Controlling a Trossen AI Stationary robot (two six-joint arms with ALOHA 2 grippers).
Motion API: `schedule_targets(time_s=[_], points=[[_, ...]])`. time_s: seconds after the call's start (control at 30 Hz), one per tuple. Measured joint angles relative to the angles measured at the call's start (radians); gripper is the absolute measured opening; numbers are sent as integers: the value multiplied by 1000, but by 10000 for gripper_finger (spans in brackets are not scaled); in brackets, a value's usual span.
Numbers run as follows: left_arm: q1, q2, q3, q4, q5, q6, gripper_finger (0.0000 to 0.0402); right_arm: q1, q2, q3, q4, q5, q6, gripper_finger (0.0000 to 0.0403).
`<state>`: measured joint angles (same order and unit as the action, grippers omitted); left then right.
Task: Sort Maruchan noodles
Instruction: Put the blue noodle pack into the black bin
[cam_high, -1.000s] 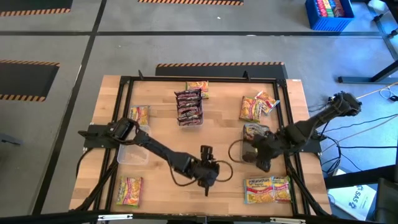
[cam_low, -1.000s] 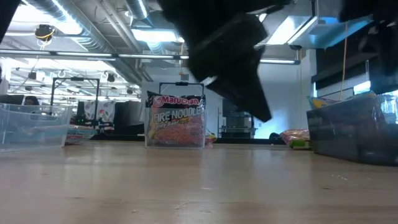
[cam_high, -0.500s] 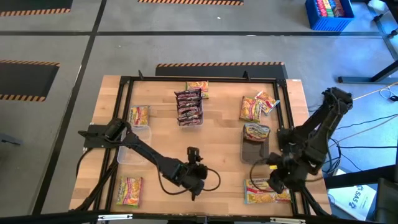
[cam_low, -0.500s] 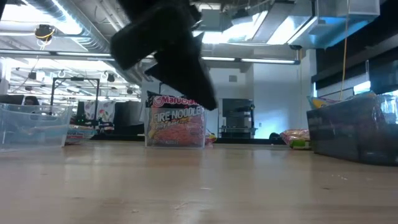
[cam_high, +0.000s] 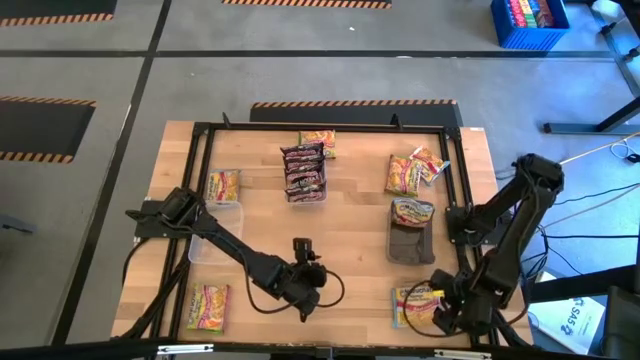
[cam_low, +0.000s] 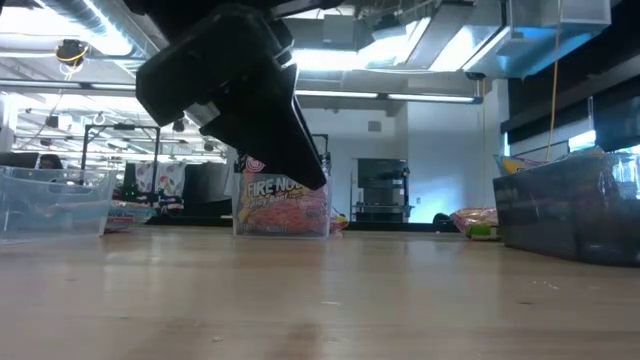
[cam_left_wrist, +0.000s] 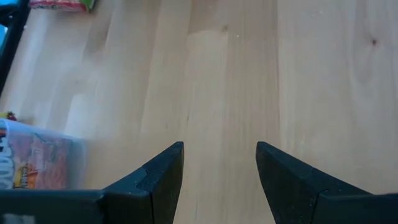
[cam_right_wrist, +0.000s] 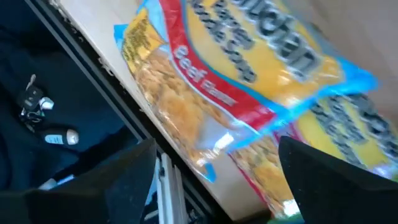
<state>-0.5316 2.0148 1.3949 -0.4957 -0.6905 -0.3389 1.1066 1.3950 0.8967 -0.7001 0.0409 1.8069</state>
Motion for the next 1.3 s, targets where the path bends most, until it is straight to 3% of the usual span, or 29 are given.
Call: schedule_targets(time_s=[0.3, 0.6, 0.97, 1.3], points=[[0, 0, 0, 12, 0, 0, 195, -66, 80, 0, 181, 9, -189, 294], [0, 1, 0, 11, 0, 6, 195, -154, 87, 0, 212, 64, -357, 266], [1, 2, 0, 20, 0, 6, 195, -207, 207, 0, 310, 40, -495, 264], [1, 2, 0, 20, 0, 7, 195, -303, 277, 0, 453, 167, -769, 264]])
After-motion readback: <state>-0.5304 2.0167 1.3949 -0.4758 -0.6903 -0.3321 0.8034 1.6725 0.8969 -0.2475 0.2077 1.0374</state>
